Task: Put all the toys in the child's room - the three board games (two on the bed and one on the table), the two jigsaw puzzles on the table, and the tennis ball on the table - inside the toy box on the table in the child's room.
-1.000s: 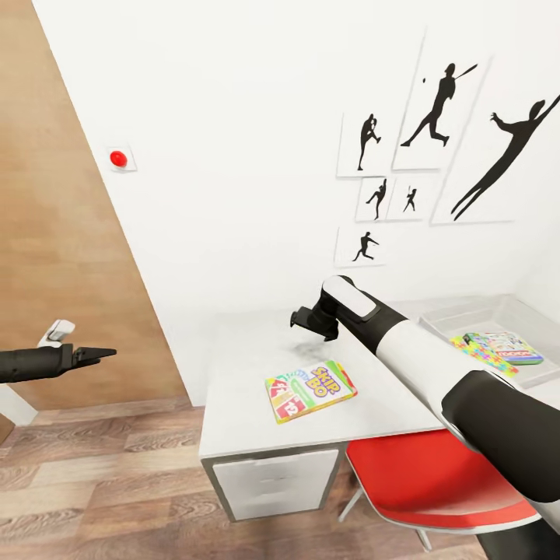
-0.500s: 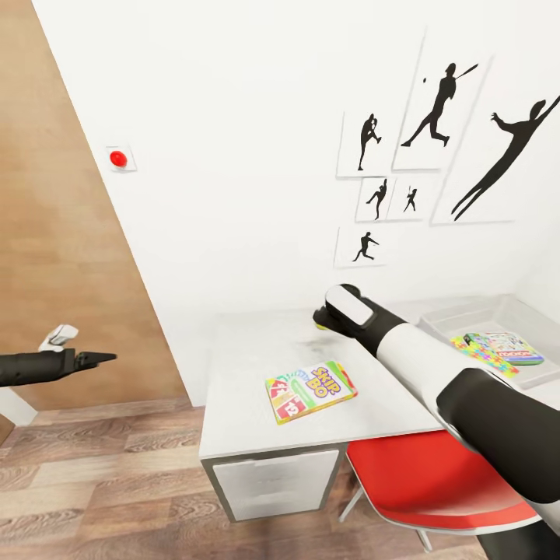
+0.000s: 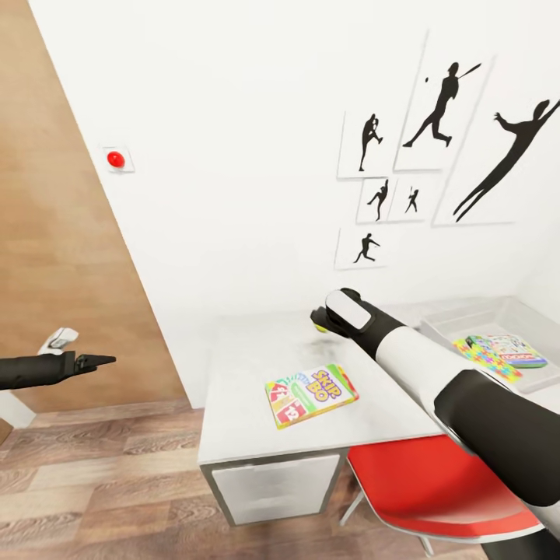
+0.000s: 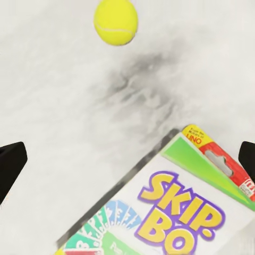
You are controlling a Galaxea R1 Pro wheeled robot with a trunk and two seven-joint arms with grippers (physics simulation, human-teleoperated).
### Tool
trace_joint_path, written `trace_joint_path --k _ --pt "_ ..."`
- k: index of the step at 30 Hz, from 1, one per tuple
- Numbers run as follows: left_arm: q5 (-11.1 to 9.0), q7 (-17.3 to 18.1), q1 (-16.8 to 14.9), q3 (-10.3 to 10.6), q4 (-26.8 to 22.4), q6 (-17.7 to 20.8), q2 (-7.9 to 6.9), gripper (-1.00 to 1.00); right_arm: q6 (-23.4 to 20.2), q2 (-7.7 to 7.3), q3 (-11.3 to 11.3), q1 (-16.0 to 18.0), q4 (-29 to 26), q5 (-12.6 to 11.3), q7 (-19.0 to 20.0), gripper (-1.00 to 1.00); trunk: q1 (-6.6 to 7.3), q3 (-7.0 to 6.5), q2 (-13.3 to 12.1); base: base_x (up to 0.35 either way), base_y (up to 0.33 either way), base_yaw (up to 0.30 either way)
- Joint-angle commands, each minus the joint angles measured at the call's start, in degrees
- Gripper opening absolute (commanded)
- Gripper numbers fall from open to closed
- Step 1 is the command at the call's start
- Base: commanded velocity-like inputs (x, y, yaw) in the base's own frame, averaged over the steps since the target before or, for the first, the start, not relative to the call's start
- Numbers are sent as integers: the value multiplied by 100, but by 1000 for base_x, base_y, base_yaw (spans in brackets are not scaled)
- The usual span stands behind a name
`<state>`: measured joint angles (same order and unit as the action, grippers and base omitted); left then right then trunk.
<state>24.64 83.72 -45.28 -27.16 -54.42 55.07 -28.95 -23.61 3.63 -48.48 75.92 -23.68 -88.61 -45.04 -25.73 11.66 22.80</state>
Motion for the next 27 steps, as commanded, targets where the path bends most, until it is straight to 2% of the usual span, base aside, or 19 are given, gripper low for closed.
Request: trace_joint_path --k 1,10,27 --pt "60 55 -8 -14 1 61 1 100 -32 -3 -35 6 -3 -12 -19 100 -6 12 12 168 0 0" --pt "58 55 -8 -50 20 65 -8 100 -36 -9 -30 -6 3 -11 -15 100 -6 46 12 100 0 0" --pt "57 54 9 -99 27 65 -31 100 -70 -11 -22 -7 3 -50 -39 100 -6 197 12 44 28 0"
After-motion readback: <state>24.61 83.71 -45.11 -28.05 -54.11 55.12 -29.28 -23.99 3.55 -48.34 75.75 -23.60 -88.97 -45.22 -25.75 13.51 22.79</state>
